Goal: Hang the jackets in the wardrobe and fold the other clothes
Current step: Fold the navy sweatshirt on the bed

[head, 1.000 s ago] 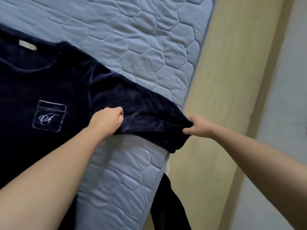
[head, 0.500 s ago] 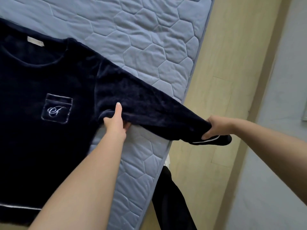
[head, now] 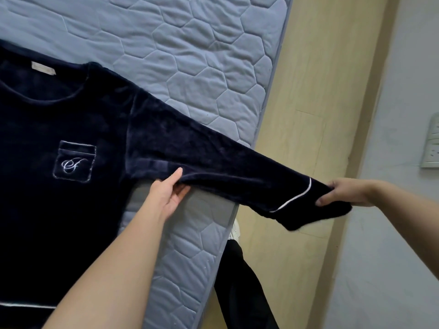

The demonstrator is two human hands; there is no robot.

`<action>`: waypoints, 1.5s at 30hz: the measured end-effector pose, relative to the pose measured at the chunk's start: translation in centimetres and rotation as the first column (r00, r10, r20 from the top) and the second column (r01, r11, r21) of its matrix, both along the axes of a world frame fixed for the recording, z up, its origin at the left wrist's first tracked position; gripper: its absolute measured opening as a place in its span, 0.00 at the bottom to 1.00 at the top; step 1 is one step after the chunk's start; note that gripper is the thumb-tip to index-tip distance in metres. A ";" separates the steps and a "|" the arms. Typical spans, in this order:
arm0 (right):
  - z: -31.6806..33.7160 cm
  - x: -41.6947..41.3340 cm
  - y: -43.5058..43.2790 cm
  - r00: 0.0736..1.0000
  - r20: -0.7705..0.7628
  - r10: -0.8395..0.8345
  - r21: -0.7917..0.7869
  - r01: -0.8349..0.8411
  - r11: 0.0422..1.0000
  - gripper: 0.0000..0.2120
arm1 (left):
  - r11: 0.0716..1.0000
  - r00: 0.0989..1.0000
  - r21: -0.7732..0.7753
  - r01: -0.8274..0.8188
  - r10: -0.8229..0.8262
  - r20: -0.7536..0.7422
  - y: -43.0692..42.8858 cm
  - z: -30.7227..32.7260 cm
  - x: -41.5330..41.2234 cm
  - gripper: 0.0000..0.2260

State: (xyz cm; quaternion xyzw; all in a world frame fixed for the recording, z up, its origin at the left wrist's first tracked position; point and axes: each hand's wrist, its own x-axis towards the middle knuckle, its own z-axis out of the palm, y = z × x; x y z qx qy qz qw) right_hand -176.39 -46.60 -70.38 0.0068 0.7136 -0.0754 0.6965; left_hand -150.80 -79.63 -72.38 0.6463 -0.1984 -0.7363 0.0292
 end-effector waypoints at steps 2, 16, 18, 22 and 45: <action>-0.1 -0.2 1.0 0.968 -0.067 -0.240 -0.036 0.238 0.971 0.09 | 0.997 0.989 -0.076 0.020 -0.009 0.148 0.6 -0.5 -0.2 0.19; -3.3 7.5 -0.5 0.148 -0.335 -0.931 -0.268 0.932 0.245 0.08 | 0.501 0.396 0.327 0.801 -0.854 0.337 2.1 0.7 -2.5 0.32; -3.8 7.6 -0.2 0.255 -0.415 -0.873 -0.240 0.895 0.375 0.09 | -0.061 -0.153 0.312 0.948 -0.948 0.279 1.5 1.6 -4.0 0.32; -4.7 7.1 -0.3 0.302 -0.434 -0.849 -0.260 0.860 0.439 0.08 | -0.682 -0.122 -0.235 0.692 -0.431 0.894 -1.3 1.9 -9.7 0.09; -4.9 5.0 1.8 0.240 0.041 -0.970 -0.118 0.965 0.234 0.16 | -0.915 -0.481 -0.002 0.402 -0.213 0.850 -10.1 -1.4 -13.8 0.21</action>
